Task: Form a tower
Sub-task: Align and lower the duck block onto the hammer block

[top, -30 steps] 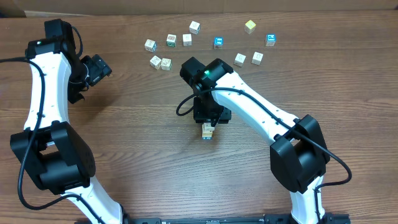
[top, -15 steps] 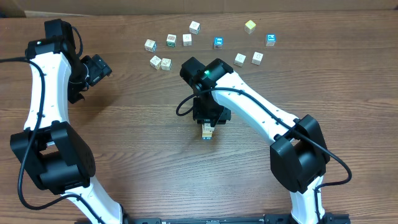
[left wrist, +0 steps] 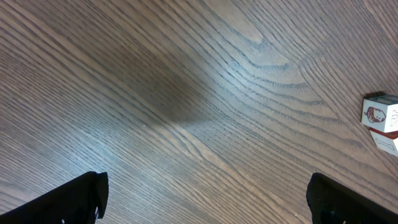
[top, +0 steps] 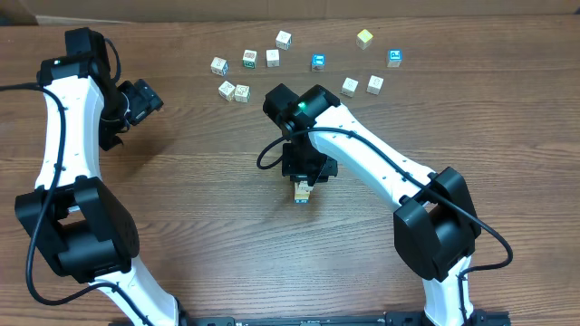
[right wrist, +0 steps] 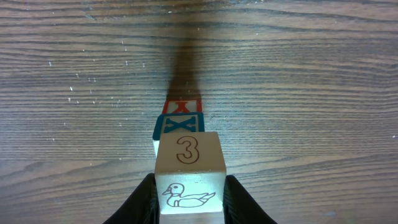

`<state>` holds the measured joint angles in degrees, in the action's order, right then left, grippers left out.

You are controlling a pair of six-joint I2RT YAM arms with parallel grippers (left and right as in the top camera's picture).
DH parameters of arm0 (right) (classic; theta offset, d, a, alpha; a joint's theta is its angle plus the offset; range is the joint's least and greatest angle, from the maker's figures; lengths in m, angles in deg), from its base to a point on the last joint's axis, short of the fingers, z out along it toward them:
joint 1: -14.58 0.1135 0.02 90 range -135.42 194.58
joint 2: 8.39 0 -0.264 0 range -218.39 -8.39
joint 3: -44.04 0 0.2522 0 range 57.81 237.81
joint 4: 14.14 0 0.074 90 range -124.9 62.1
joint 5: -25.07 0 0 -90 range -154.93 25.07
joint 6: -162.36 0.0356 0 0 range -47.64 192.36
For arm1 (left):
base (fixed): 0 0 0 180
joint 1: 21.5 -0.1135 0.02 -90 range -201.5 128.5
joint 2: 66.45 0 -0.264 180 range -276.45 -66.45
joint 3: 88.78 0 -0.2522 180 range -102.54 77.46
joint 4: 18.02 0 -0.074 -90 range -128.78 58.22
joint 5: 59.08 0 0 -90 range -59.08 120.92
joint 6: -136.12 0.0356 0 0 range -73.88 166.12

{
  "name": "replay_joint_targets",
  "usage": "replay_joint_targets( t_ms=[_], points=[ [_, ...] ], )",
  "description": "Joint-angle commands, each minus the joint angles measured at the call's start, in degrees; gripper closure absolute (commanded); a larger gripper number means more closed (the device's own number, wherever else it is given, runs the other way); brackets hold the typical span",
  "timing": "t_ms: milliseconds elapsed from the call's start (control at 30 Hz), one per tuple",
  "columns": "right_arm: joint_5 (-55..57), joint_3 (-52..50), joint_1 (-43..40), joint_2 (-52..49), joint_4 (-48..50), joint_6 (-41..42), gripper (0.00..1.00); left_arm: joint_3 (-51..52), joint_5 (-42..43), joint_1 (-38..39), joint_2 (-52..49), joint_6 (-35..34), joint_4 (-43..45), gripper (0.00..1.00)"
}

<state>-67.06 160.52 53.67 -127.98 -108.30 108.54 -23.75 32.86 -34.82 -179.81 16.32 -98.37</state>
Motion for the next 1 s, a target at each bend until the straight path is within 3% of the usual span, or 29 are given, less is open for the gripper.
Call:
replay_joint_targets(
  t_ms=[0, 233, 967],
  points=[
    [-0.52, -0.35, 0.28, 0.22, 0.15, -0.22, 0.74, -1.07, 0.00, 0.59, 1.29, 0.68, 0.00, 0.00],
    [-0.52, -0.33, 0.28, 0.22, -0.22, -0.22, 0.79, -1.07, 0.00, 0.59, 1.29, 0.68, 0.00, 0.01],
    [-0.57, 2.80, 0.28, 0.24, -2.89, -1.53, 0.78, -1.07, 0.00, 0.59, 1.29, 0.68, 0.00, 0.00]
  ],
)
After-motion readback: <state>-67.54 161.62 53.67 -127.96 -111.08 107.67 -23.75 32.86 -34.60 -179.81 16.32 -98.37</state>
